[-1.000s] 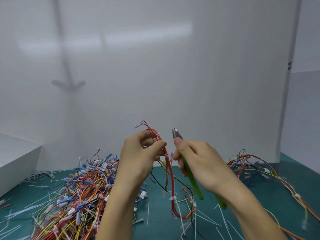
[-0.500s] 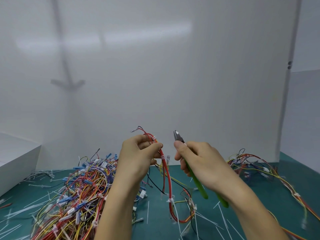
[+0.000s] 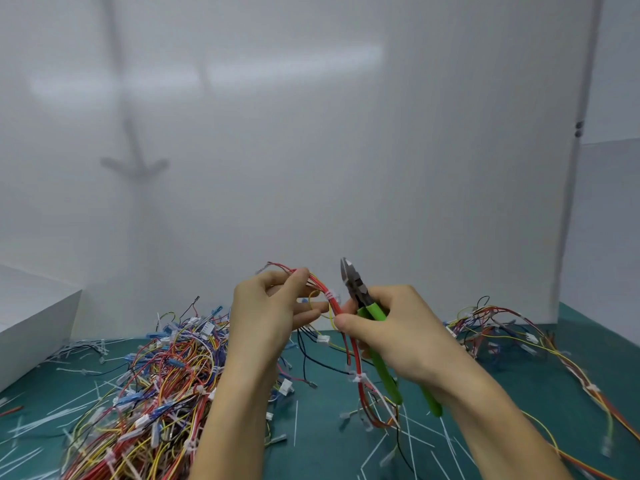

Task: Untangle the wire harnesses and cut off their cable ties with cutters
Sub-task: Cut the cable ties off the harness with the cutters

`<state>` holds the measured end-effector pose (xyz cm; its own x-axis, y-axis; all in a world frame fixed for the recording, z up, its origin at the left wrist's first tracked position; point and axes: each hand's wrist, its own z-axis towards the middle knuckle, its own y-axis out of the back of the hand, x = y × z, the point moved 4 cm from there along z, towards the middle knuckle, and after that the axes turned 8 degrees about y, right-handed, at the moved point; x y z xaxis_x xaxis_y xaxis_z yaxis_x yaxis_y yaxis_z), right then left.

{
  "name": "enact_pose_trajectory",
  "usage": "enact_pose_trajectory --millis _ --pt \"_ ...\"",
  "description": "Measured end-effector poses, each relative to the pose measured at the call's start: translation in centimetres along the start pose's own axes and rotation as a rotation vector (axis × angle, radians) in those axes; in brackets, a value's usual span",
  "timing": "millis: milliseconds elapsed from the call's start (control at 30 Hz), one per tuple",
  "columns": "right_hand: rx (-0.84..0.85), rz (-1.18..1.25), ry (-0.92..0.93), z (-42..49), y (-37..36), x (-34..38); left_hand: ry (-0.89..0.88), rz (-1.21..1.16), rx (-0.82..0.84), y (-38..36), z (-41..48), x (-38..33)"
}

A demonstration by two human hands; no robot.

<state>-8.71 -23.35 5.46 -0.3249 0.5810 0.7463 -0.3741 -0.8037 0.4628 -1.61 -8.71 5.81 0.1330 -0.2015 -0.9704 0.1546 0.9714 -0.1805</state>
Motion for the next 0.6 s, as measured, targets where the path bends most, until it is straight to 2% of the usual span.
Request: enact_pose_trajectory --millis 67,200,267,433,600 --pt "-0.055 0.083 0.012 0.1 0.2 -0.1 0.017 0.044 -0.021 0.3 0.2 0.2" --pt "-0.144 0.2 0.017 0.3 0.5 -0.4 -0.024 0.295 -0.058 1.0 0.0 0.0" --pt "-0.185 0.225 0.007 0.4 0.7 -0.7 -0.02 0.34 -0.014 0.8 -0.2 -0.4" --pt "-0.16 0.203 0.06 0.2 0.2 0.0 0.056 0.305 0.209 -1.6 -1.2 -0.3" --pt "-0.091 0.196 0.099 0.0 -0.4 0.8 0.145 0.066 0.274 -2.1 -1.4 0.2"
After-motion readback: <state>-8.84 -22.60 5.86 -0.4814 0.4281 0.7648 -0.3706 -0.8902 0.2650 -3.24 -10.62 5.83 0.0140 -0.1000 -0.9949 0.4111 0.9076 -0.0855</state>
